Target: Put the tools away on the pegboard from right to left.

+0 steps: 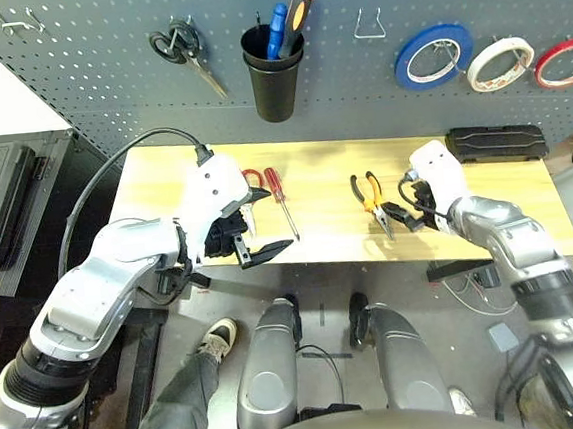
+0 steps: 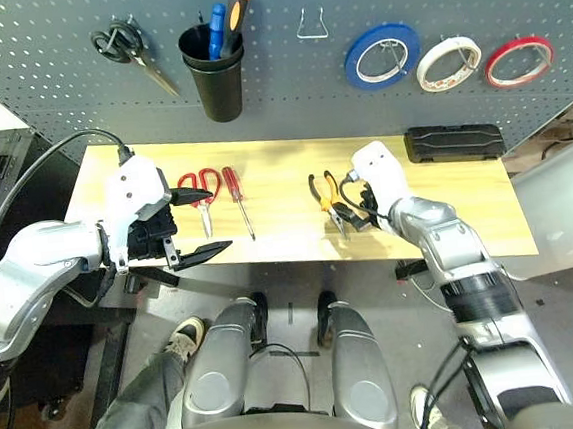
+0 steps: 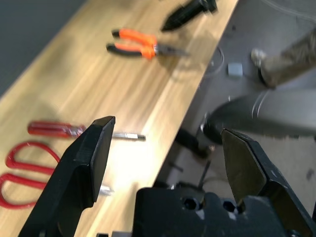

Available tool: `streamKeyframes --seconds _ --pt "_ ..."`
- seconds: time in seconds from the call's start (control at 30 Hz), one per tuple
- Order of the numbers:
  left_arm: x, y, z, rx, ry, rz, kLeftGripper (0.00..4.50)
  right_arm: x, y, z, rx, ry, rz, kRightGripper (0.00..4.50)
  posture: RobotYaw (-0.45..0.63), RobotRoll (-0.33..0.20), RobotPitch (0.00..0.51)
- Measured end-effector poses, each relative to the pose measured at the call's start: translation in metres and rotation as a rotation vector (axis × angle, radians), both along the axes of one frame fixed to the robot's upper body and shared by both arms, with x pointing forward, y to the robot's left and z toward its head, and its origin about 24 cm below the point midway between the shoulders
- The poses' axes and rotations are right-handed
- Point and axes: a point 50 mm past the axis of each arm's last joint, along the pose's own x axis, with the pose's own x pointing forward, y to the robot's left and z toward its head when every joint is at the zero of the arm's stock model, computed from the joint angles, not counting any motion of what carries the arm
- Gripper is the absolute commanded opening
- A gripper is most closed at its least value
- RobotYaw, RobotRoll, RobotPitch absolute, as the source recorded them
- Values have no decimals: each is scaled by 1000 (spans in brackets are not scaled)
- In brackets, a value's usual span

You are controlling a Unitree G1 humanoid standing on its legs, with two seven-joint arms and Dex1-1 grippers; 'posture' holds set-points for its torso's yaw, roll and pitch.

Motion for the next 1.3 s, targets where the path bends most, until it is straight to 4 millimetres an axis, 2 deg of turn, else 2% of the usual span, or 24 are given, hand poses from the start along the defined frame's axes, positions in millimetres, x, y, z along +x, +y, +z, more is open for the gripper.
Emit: streamKeyframes --seconds 0.13,0.43,0.57,0.73,0.93,1.03,1.13,1.3 --pt "7 4 -8 43 7 22 4500 12 9 -1 -12 41 -37 4474 252 0 292" --pt "24 -7 -12 85 -8 21 4500 30 28 -18 -54 142 -51 4474 269 0 318" --pt "31 -9 -15 112 -12 38 4500 33 32 -26 -71 158 -56 4474 276 0 332" --pt "37 -11 -31 136 25 62 4500 35 39 -35 -81 181 -56 4474 279 0 343" --pt "44 -16 -41 127 39 74 4500 39 42 -33 -82 159 -61 4474 277 0 350" --pt "48 -20 -41 122 23 74 4500 40 42 -33 -80 151 -59 4474 275 0 351" --pt "49 -23 -41 113 20 71 4500 40 43 -34 -80 144 -60 3855 273 0 351" --pt "49 -24 -40 100 14 67 4500 41 43 -33 -81 124 -63 2205 272 0 350"
